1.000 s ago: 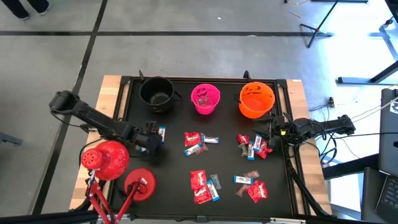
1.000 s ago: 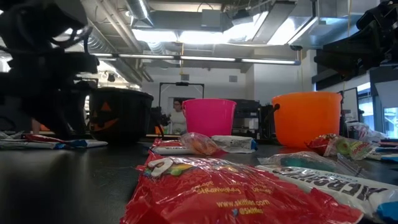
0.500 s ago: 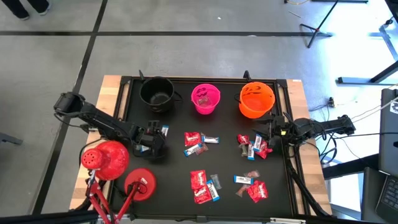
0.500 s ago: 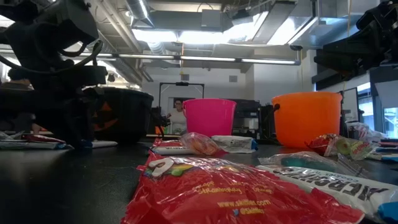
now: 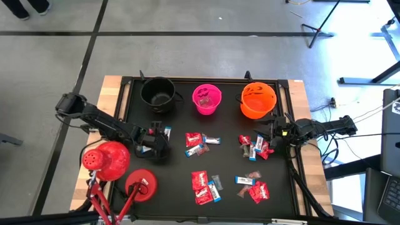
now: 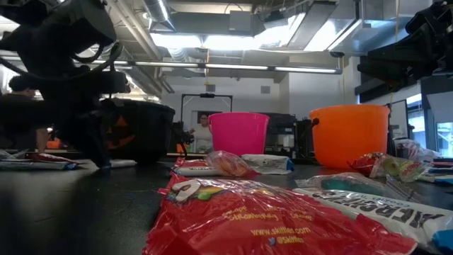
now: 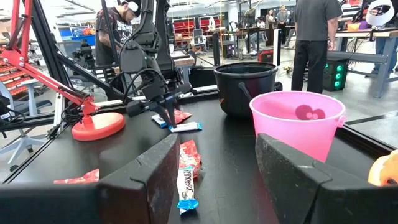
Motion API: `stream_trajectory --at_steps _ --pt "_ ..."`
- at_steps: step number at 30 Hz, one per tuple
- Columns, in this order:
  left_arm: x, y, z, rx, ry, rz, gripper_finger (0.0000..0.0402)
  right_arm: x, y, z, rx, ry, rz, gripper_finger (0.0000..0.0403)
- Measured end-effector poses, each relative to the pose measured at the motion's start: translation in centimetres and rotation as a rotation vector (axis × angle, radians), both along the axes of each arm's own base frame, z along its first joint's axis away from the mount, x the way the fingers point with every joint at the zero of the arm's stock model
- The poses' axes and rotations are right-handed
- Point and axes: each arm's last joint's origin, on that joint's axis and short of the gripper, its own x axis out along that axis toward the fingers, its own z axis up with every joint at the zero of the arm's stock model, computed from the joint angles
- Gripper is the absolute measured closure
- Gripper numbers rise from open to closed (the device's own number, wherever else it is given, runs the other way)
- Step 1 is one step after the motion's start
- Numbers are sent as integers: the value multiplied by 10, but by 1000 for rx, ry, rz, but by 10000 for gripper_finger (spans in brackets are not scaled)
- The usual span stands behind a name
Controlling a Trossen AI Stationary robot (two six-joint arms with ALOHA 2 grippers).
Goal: Organize candy in baskets
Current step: Put the white chocolate bar into the black bucket
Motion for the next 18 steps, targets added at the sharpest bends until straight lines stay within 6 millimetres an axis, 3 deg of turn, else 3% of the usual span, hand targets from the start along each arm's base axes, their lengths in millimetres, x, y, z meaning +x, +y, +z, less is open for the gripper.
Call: stream_trajectory --at_steps 18 --pt "19 -9 100 165 -369 -57 402 0 0 0 0 -1 0 189"
